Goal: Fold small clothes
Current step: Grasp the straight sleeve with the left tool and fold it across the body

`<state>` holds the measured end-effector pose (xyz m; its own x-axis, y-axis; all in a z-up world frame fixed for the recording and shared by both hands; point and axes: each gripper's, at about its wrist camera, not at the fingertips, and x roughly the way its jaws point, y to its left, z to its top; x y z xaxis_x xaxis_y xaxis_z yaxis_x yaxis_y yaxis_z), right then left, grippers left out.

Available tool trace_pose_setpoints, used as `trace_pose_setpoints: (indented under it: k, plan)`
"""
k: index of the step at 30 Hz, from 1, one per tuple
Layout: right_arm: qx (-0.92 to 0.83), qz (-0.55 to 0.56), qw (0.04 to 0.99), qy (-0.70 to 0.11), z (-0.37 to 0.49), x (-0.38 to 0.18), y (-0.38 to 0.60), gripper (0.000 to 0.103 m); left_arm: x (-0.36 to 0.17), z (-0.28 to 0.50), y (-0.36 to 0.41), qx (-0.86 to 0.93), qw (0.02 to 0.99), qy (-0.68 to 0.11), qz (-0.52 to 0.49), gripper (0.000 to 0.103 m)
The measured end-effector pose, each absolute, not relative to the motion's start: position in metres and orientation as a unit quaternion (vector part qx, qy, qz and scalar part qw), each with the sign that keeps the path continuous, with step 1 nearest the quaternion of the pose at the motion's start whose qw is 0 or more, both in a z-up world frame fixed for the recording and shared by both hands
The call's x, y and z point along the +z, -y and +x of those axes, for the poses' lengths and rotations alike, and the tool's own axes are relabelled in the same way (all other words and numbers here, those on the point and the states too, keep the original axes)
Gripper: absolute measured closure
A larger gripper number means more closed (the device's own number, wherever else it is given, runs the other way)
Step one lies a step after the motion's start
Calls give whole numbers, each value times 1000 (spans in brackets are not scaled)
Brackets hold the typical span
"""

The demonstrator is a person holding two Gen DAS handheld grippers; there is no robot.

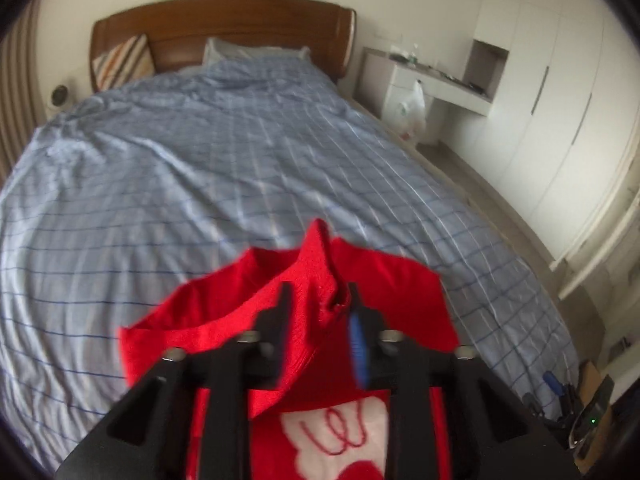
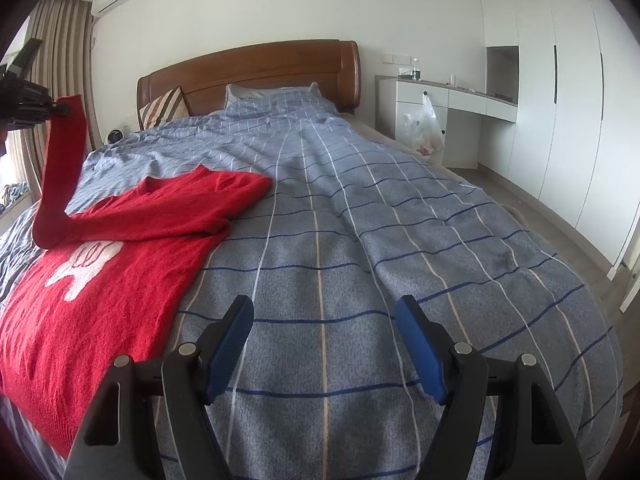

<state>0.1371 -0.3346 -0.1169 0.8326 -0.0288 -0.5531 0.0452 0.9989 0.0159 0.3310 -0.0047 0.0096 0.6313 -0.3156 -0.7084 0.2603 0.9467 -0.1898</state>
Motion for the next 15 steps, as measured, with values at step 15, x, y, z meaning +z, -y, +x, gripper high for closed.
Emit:
trace_pose_setpoints:
  k: [15]
  plan:
    - [-15,43,954,-297,142,-120,340,30,-91,193,-138,18,908,-405,-107,10]
